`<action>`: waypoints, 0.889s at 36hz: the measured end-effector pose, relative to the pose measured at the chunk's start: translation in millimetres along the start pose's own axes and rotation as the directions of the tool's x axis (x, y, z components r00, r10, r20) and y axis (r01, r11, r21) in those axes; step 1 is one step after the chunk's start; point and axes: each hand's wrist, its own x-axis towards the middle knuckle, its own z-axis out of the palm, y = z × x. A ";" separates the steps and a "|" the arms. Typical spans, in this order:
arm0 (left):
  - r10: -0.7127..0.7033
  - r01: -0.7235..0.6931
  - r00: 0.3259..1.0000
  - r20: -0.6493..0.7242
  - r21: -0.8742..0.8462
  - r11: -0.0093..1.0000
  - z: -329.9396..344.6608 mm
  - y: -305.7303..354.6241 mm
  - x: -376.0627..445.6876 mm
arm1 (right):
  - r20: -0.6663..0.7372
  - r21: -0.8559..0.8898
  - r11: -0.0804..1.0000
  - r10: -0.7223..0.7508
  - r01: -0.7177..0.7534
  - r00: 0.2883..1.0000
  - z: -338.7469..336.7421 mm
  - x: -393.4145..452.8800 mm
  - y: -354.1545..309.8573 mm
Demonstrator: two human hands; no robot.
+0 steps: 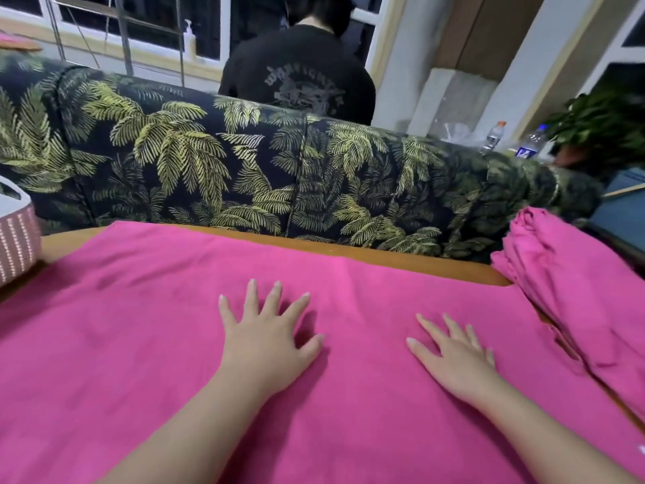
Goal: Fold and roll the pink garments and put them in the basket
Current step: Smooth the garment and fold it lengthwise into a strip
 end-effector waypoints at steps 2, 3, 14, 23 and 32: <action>-0.009 0.008 1.000 0.029 0.034 0.999 9.2 -3.3 2.1 | -0.013 -0.009 1.000 0.009 -0.009 1.000 1.7 1.3 12.3; -0.029 0.027 0.999 0.039 0.039 0.999 12.4 -5.4 3.3 | -0.026 -0.013 1.000 0.004 -0.004 1.000 3.0 3.0 16.0; -0.118 0.112 0.992 0.052 0.108 0.988 14.0 -3.7 38.4 | -0.051 -0.021 0.997 -0.075 0.074 0.996 -2.7 53.4 12.0; -0.139 0.133 0.989 0.050 0.100 0.986 12.2 -0.1 92.0 | -0.057 0.000 0.995 -0.096 0.096 0.994 -11.9 112.7 5.5; -0.006 -0.001 0.984 0.179 0.039 0.999 -1.7 0.2 53.4 | -0.017 0.025 0.983 -0.182 0.182 0.983 -16.7 89.2 9.2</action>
